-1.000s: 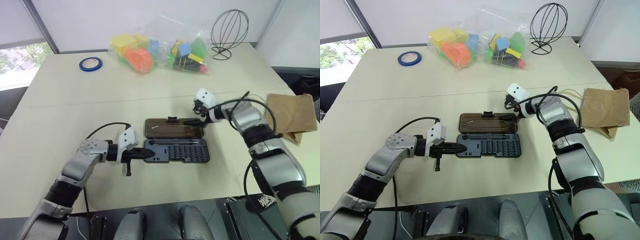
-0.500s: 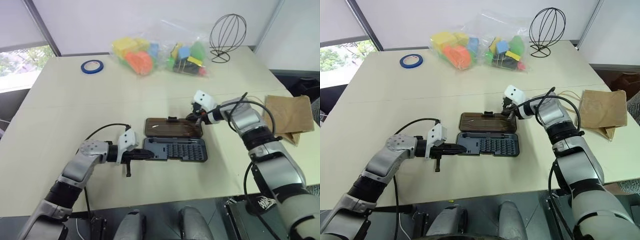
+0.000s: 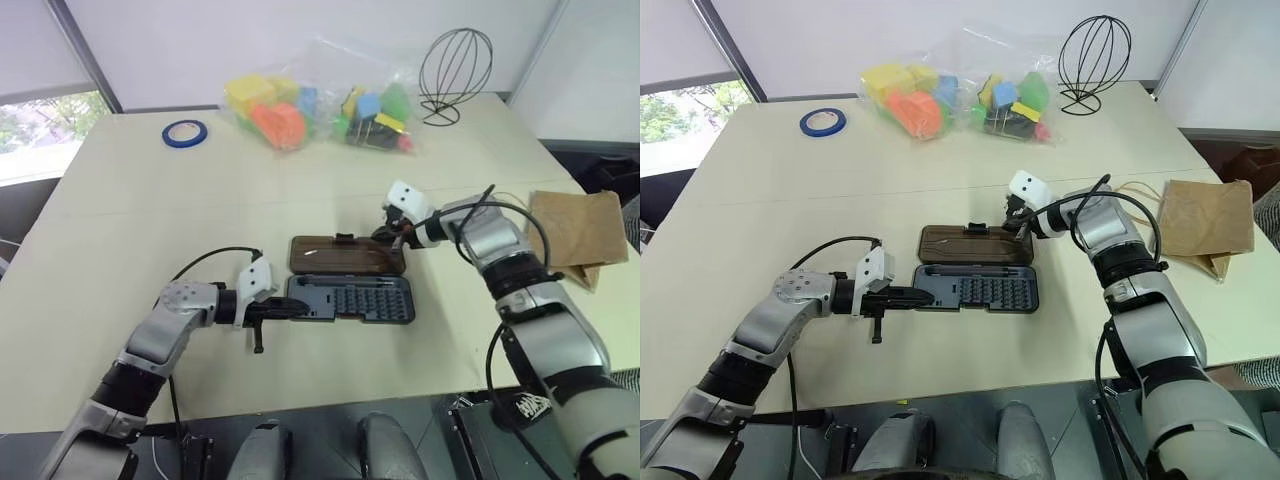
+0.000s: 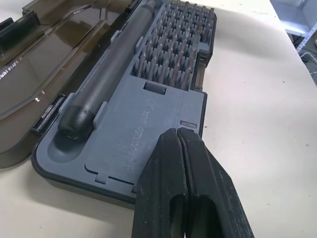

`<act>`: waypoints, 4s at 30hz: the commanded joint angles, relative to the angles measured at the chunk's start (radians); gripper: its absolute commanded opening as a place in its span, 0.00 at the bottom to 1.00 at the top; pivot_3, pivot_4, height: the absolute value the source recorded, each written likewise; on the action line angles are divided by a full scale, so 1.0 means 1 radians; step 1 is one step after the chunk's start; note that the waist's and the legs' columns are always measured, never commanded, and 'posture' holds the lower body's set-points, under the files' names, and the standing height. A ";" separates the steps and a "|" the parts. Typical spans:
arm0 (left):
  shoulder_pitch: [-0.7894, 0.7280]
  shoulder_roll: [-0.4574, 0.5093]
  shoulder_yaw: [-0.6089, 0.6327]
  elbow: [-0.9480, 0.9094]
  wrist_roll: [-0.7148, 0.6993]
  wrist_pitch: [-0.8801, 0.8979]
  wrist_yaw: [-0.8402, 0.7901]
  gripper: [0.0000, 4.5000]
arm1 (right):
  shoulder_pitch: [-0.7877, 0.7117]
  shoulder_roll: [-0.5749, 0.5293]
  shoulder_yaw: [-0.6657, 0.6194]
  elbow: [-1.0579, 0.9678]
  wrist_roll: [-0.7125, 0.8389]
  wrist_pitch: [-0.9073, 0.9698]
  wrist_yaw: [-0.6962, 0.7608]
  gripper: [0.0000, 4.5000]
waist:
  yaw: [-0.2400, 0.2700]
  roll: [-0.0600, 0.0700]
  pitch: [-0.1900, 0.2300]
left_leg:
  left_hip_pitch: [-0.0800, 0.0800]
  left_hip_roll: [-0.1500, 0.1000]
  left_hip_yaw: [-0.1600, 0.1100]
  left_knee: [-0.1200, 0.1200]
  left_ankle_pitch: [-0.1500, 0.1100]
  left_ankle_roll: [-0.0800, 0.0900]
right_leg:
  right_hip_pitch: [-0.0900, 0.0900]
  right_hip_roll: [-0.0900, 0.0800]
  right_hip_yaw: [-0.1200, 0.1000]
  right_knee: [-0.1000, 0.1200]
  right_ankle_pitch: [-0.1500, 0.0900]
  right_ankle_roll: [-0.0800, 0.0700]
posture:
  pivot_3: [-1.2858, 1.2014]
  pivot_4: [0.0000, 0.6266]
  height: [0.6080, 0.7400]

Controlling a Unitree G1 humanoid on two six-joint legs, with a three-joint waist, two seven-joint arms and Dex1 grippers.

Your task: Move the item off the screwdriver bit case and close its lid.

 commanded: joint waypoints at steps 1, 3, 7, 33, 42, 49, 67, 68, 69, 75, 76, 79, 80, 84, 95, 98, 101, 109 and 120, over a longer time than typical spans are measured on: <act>0.005 0.005 0.013 -0.005 0.007 -0.002 0.006 0.00 | -0.006 0.017 0.018 0.067 -0.036 0.000 -0.009 0.43 | 0.000 0.000 0.000 | 0.000 0.000 0.000 0.000 0.000 0.000 | 0.000 0.000 0.000 0.000 0.000 0.000 | 0.52 0.24 1.00; 0.007 0.005 0.013 -0.006 0.008 -0.004 0.008 0.00 | -0.024 0.025 0.016 0.109 -0.046 -0.017 -0.012 0.55 | -0.001 0.000 0.000 | 0.000 0.000 0.000 0.000 0.001 -0.002 | 0.000 0.000 0.000 0.000 0.000 0.000 | 0.52 0.24 1.00; 0.008 0.004 0.014 -0.008 0.009 -0.006 0.013 0.00 | -0.056 0.035 0.013 0.182 -0.058 -0.043 -0.014 0.55 | -0.002 0.000 0.000 | 0.000 0.000 0.000 -0.001 0.001 -0.002 | 0.000 0.000 0.000 0.000 0.000 0.000 | 0.52 0.24 1.00; 0.029 0.001 0.029 -0.031 0.013 -0.007 0.052 0.00 | -0.118 0.050 0.025 0.381 -0.129 -0.160 0.038 0.01 | -0.001 -0.002 -0.002 | 0.004 0.000 0.000 0.000 0.000 0.000 | 0.004 0.000 0.000 0.000 0.000 0.000 | 0.52 0.24 1.00; -0.018 -0.013 0.089 0.003 -0.026 0.047 0.074 0.00 | -0.034 -0.032 0.052 0.035 -0.189 -0.365 0.013 0.01 | 0.002 -0.001 -0.001 | -0.002 0.000 0.000 0.000 0.001 -0.002 | -0.002 0.000 0.000 0.000 0.000 0.000 | 0.52 0.24 1.00; -0.103 -0.017 0.182 0.041 -0.087 0.120 0.104 0.00 | 0.102 -0.078 0.029 -0.351 -0.181 -0.296 0.006 0.01 | 0.001 -0.001 0.000 | -0.004 0.000 0.000 -0.002 0.001 -0.003 | -0.005 0.000 0.000 -0.001 0.000 0.000 | 0.52 0.24 1.00; -0.327 -0.048 0.357 0.414 -0.131 0.152 0.201 0.00 | 0.265 -0.105 0.034 -0.752 -0.236 -0.220 -0.086 0.01 | 0.001 -0.002 0.000 | -0.005 0.000 0.000 -0.002 0.001 -0.003 | -0.005 0.000 -0.001 -0.002 0.000 0.000 | 0.52 0.24 1.00; -0.334 -0.048 0.352 0.432 -0.121 0.141 0.196 0.00 | 0.264 -0.105 0.034 -0.754 -0.238 -0.224 -0.088 0.01 | 0.000 -0.002 0.000 | -0.005 0.000 0.000 -0.002 0.001 -0.003 | -0.005 0.000 -0.001 -0.002 0.000 0.000 | 0.52 0.24 1.00; -0.340 -0.052 0.335 0.466 -0.100 0.115 0.188 0.00 | 0.262 -0.106 0.035 -0.759 -0.244 -0.232 -0.094 0.01 | 0.001 -0.002 0.000 | -0.005 0.000 0.000 -0.002 0.001 -0.003 | -0.006 0.000 -0.001 -0.002 0.000 0.000 | 0.52 0.24 1.00; -0.358 -0.104 0.242 0.617 -0.002 -0.018 0.123 0.00 | 0.249 -0.110 0.026 -0.789 -0.261 -0.245 -0.110 0.01 | 0.006 -0.002 0.001 | -0.006 -0.001 0.001 -0.001 0.001 -0.003 | -0.005 0.000 -0.001 -0.002 0.000 0.000 | 0.52 0.24 1.00; -0.360 -0.116 0.229 0.638 0.010 -0.036 0.113 0.00 | 0.248 -0.109 0.022 -0.797 -0.260 -0.238 -0.109 0.01 | 0.005 -0.002 0.001 | -0.006 -0.001 0.001 -0.001 0.001 -0.003 | -0.005 0.000 -0.001 -0.002 0.000 0.000 | 0.52 0.24 1.00; -0.364 -0.144 0.204 0.661 0.031 -0.066 0.086 0.00 | 0.248 -0.108 0.016 -0.815 -0.257 -0.222 -0.106 0.01 | 0.004 -0.002 0.001 | -0.008 -0.001 0.001 0.000 0.001 -0.003 | -0.006 0.000 -0.002 -0.002 0.000 0.000 | 0.52 0.24 1.00; -0.365 -0.152 0.200 0.660 0.034 -0.069 0.078 0.00 | 0.251 -0.106 0.014 -0.821 -0.252 -0.208 -0.103 0.01 | 0.004 -0.003 0.001 | -0.008 -0.001 0.001 0.000 0.001 -0.003 | -0.006 0.000 -0.003 -0.002 0.000 0.000 | 0.52 0.24 1.00; -0.365 -0.165 0.198 0.651 0.044 -0.073 0.064 0.00 | 0.257 -0.104 0.011 -0.833 -0.240 -0.171 -0.095 0.01 | 0.003 -0.003 0.001 | -0.008 -0.001 0.001 0.000 0.001 -0.003 | -0.006 0.000 -0.003 -0.002 0.000 0.000 | 0.52 0.24 1.00; -0.346 -0.162 0.203 0.595 0.040 -0.058 0.053 0.00 | 0.273 -0.151 0.002 -0.909 -0.209 -0.035 -0.029 0.87 | 0.005 -0.003 0.001 | -0.009 -0.001 0.000 0.000 0.001 -0.003 | -0.007 0.000 -0.003 -0.002 0.000 0.000 | 0.52 0.24 1.00; -0.342 -0.162 0.203 0.558 0.032 -0.041 0.048 0.00 | 0.260 -0.205 -0.045 -0.998 -0.139 0.103 0.058 0.87 | 0.006 -0.003 0.001 | -0.010 -0.001 0.000 0.000 0.001 -0.003 | -0.007 0.000 -0.003 -0.002 0.000 0.000 | 0.52 0.24 1.00; -0.327 -0.156 0.202 0.507 0.023 -0.019 0.040 0.00 | 0.245 -0.245 -0.120 -1.072 -0.064 0.253 0.093 0.87 | 0.006 -0.003 0.001 | -0.013 -0.001 0.000 0.001 0.001 -0.003 | -0.010 0.000 -0.004 -0.002 0.000 0.000 | 0.52 0.24 1.00; -0.249 -0.105 0.195 0.293 -0.020 0.085 -0.011 0.00 | 0.404 -0.501 -0.309 -1.265 0.117 0.413 0.205 0.87 | 0.024 -0.003 0.001 | -0.018 -0.001 0.000 0.002 0.001 -0.002 | -0.015 -0.001 -0.003 -0.002 0.000 0.000 | 0.52 0.24 1.00; -0.127 -0.042 0.163 -0.030 -0.116 0.252 -0.046 0.00 | 0.412 -0.442 -0.332 -1.234 0.144 0.508 -0.045 0.87 | 0.031 -0.003 0.001 | -0.018 -0.001 0.000 0.002 0.001 -0.002 | -0.015 -0.001 -0.002 -0.001 0.000 0.000 | 0.52 0.24 1.00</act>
